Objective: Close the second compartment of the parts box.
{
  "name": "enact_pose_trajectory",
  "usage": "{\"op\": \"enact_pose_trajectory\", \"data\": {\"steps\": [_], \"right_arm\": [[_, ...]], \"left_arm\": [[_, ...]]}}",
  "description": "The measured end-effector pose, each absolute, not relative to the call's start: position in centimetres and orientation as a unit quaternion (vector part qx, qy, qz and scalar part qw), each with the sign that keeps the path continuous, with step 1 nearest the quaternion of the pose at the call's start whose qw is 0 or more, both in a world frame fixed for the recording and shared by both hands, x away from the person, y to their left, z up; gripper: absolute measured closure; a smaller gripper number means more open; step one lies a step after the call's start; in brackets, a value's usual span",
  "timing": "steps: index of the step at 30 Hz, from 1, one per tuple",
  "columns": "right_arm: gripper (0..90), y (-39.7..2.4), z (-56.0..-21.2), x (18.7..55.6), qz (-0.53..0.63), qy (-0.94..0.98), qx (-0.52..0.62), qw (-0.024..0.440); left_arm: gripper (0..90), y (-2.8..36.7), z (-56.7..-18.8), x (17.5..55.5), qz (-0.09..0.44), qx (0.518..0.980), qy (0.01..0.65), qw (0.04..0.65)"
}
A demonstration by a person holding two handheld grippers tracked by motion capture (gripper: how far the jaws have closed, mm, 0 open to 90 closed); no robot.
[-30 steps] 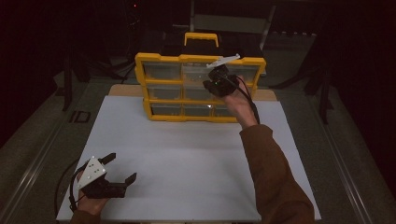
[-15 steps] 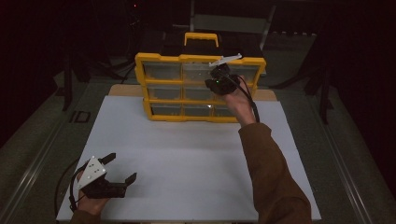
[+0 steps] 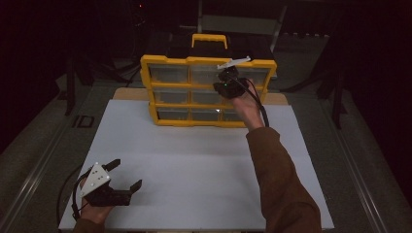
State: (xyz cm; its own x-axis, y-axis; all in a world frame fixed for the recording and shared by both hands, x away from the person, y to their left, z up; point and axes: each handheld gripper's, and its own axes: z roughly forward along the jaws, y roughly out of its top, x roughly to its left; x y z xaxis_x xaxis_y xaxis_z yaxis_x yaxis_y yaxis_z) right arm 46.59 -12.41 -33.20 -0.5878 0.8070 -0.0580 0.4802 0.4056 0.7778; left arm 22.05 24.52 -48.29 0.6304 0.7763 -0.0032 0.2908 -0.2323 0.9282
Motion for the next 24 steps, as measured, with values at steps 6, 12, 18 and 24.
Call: {"op": "enact_pose_trajectory", "data": {"steps": [6, 12, 18, 24], "right_arm": [[90.0, -12.4, -33.4, 46.8, 0.377, 0.806, 0.402, 0.216], [90.0, -12.4, -33.6, 46.9, 0.375, 0.805, 0.405, 0.217], [90.0, -12.8, -33.5, 46.7, 0.389, 0.805, 0.401, 0.2], [89.9, -12.8, -33.2, 45.7, 0.387, 0.814, 0.382, 0.205]], "left_arm": [[0.0, 24.5, -48.3, 22.0, 0.24, 0.747, 0.357, 0.506], [0.0, 24.5, -48.3, 22.0, 0.24, 0.747, 0.357, 0.507], [0.0, 24.6, -48.3, 22.0, 0.24, 0.747, 0.357, 0.506], [0.0, 24.5, -48.3, 22.0, 0.241, 0.748, 0.357, 0.506]]}}
